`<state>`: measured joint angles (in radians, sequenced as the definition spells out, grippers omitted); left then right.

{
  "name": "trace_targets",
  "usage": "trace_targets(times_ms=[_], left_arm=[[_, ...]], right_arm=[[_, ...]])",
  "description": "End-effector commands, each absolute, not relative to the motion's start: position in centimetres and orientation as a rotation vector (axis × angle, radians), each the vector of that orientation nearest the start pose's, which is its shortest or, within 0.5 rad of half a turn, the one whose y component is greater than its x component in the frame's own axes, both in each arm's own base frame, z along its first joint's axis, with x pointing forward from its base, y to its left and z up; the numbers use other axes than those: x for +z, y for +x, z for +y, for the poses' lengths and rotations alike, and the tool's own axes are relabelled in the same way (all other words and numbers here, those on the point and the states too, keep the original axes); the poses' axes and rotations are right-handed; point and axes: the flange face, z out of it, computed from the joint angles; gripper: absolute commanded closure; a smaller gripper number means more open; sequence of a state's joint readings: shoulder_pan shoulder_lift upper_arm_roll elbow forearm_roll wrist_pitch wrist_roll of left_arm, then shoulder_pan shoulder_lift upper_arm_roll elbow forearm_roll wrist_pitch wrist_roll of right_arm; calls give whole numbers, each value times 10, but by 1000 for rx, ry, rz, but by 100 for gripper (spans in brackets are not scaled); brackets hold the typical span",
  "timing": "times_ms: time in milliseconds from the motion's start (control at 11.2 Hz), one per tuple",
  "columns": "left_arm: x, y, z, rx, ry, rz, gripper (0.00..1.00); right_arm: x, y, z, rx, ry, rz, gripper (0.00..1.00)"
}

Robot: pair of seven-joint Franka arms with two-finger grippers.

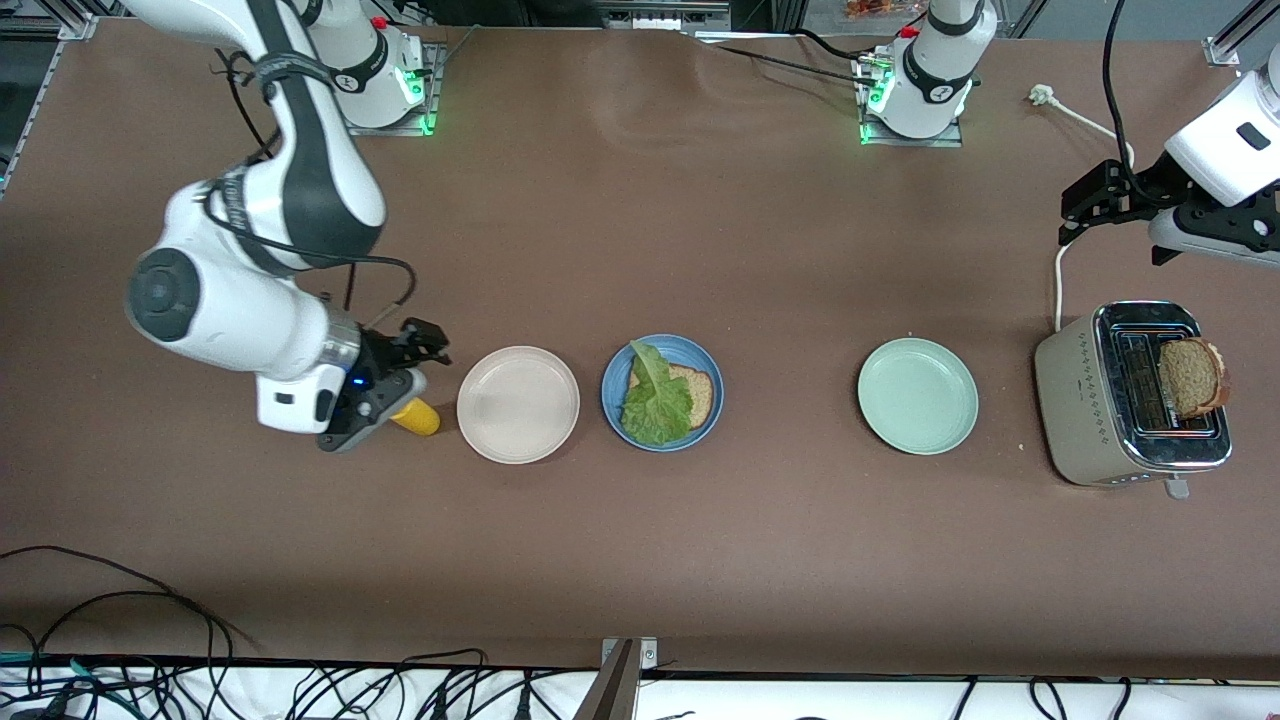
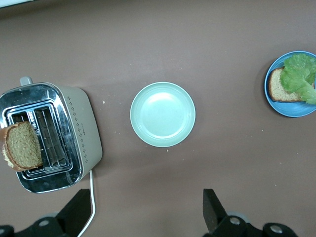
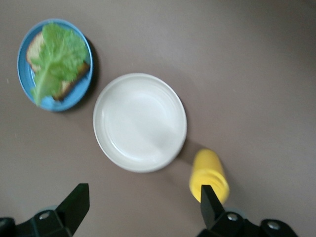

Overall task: Make sandwich in blue plate with both arms
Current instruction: 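Withdraw the right gripper from the plate toward the yellow bottle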

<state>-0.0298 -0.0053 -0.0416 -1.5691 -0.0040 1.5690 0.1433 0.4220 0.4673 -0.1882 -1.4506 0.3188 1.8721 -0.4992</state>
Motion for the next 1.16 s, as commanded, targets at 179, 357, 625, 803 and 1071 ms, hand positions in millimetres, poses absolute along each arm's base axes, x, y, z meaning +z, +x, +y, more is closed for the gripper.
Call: trace_targets(times_ms=[179,357,625,803,1071], left_arm=[[635,551,-39,-11,-3099,328,0],[635,551,-40,-8,-3099,331,0],[635,551,-41,-8,-3099,333,0],[635,551,-40,-8,-3099,331,0],[635,551,-40,-8,-3099,331,0]], right_arm=[[438,660,96,-9,-2617,-1235,0],[430,661,72,-64,-2493,-1354,0],[414,664,50,-114,-2358,-1483,0],[393,667,30,-157,-2273,-1491,0],[343,673,-13,-266,-2114,-1542,0]])
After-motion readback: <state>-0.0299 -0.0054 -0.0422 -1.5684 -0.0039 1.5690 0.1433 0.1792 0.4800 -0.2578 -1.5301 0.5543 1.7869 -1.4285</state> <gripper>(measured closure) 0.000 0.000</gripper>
